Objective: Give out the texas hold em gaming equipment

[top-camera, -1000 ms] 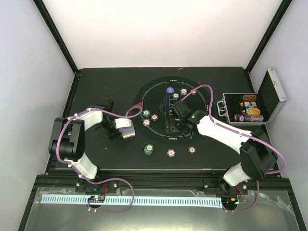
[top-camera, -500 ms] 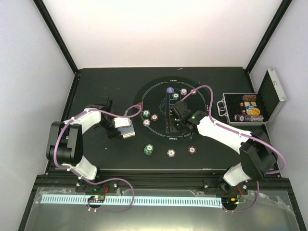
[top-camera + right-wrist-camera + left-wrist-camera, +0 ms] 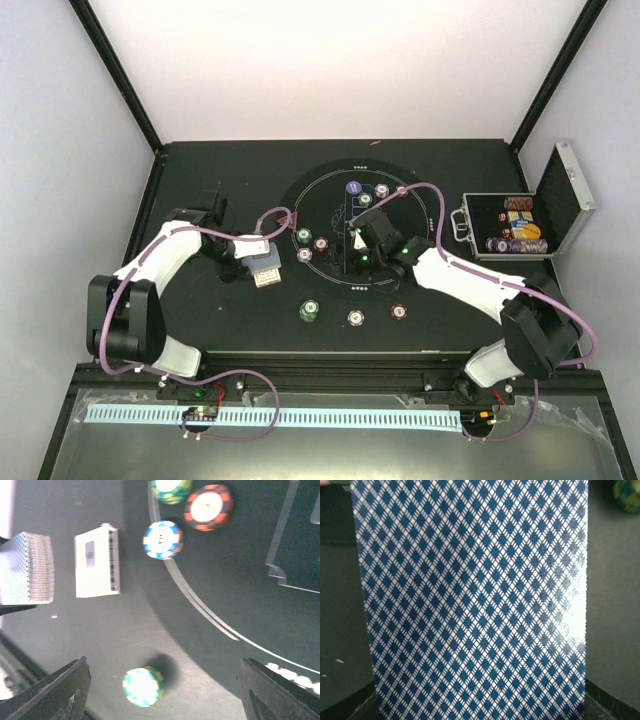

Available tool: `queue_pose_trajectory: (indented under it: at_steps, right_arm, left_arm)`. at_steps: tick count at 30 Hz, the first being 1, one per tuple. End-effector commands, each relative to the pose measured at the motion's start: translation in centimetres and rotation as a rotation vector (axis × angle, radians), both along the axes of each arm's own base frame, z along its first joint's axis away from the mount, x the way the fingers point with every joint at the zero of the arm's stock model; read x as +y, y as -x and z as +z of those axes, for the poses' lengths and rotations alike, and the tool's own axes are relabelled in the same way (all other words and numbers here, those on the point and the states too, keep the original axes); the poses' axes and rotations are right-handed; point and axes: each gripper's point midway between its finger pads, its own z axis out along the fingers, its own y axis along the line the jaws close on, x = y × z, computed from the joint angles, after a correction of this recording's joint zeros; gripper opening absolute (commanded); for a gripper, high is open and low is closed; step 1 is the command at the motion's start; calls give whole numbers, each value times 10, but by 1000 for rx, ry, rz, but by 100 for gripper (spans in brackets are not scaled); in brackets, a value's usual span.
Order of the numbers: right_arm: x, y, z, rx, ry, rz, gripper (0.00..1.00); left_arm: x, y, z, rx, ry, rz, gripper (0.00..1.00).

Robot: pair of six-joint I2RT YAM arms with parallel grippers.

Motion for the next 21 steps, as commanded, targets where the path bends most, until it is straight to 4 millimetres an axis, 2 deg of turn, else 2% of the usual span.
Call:
queue_pose_trajectory:
  at_steps: [1,4,9,15,21]
  right_arm:
    - [52,11,43,9,-341,108,83]
    - [68,17,55,25,-427,152,83]
    - [93,28,68,51,-523,215,83]
    - [112,37,73,79,-578,251,82]
    - [126,37,77,90,-595,268,74]
  left_arm:
    - [-26,14,47,-13,133,-67,1]
    - [-35,22,61,-11,159,-87,1]
    - [-47,33,71,-28,166,-126,1]
    - [-54,40,78,-34,169,-147,2]
    - [-57,45,83,-50,171,-161,2]
